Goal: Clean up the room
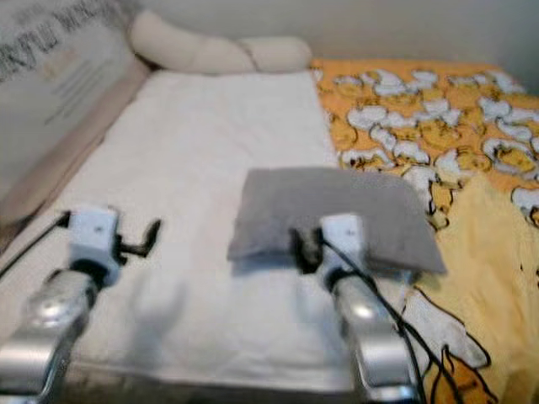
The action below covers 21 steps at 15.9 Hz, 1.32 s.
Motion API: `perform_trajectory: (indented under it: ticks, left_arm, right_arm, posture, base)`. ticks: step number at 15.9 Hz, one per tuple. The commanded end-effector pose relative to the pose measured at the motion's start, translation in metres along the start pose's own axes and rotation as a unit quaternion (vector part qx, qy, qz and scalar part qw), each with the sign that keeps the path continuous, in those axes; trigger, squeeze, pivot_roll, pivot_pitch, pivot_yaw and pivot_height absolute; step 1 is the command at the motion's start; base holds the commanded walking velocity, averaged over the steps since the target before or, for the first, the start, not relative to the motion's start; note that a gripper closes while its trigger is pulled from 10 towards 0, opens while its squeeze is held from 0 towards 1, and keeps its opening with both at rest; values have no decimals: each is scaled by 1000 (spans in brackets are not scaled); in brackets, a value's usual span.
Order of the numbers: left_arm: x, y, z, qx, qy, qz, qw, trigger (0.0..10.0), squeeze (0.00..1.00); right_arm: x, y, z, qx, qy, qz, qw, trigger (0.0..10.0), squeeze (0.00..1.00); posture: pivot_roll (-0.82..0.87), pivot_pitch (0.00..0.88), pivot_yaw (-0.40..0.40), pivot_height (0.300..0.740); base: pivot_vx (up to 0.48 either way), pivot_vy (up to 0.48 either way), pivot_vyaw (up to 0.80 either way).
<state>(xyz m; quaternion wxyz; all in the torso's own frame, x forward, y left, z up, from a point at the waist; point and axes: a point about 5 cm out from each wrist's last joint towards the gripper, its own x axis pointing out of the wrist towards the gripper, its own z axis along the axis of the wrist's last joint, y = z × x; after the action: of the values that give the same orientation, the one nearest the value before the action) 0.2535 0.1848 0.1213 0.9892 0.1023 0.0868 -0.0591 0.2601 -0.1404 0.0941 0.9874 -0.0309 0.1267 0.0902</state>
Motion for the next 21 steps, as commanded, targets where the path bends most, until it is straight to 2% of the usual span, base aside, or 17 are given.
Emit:
perform_trajectory:
  ticks: [1,6,8,9,12,13,14,15,17,19,20,21]
  left_arm:
    - [1,-6,4,2,-9,-11,1000,10000,537]
    - [1,-6,5,4,-10,-11,1000,10000,533]
    - [2,-7,5,-7,-12,-15,1000,10000,514]
    - [2,-9,5,-6,-10,-18,1000,10000,478]
    - [2,-13,2,7,-5,-29,1000,10000,275]
    - [3,-14,3,6,-6,-33,999,10000,263]
    - [3,-15,3,6,-7,-46,999,10000,216]
    - [3,-18,4,8,-6,-62,998,10000,165]
    - [2,-24,3,11,-3,-95,995,10000,106]
    - [1,-31,4,19,-3,-145,989,10000,12]
    - [1,-32,5,20,-4,-154,988,10000,4]
    - [2,-32,6,24,-6,-168,985,10000,0]
  right_arm:
    - [-3,-11,0,-9,-2,-20,1000,10000,0]
    - [-3,-10,0,-7,-4,-19,1000,10000,0]
    - [-3,-10,0,13,-4,-19,1000,10000,0]
    - [-3,-9,1,22,-2,-16,1000,10000,0]
    - [-5,-11,0,53,20,-25,998,10000,0]
    - [-4,-12,-1,55,27,-29,998,10000,0]
    - [-4,-13,-2,69,42,-36,996,10000,200]
    - [-3,-14,-2,87,55,-47,994,10000,1000]
    - [-4,-17,-4,123,75,-62,988,10000,1000]
    - [-4,-19,-7,193,102,-90,972,10000,1000]
    - [-3,-20,-7,209,101,-94,968,10000,1000]
    - [0,-23,-7,252,98,-109,956,10000,1000]
  posture:
    - [49,0,31,740]
    - [50,0,32,740]
    - [49,0,33,740]
    - [48,0,34,740]
    - [47,0,27,740]
    - [48,0,26,740]
    - [48,0,26,740]
    - [49,0,25,740]
    - [52,0,23,740]
    - [55,0,21,740]
    - [50,0,26,740]
    - [45,0,33,740]
  base:
    - [341,0,0]
    - [340,0,0]
    - [154,0,0]
    - [0,0,0]
    - [0,0,0]
    - [0,0,0]
    - [0,0,0]
    - [0,0,0]
    - [0,0,0]
    - [0,0,0]
    - [0,0,0]
    - [0,0,0]
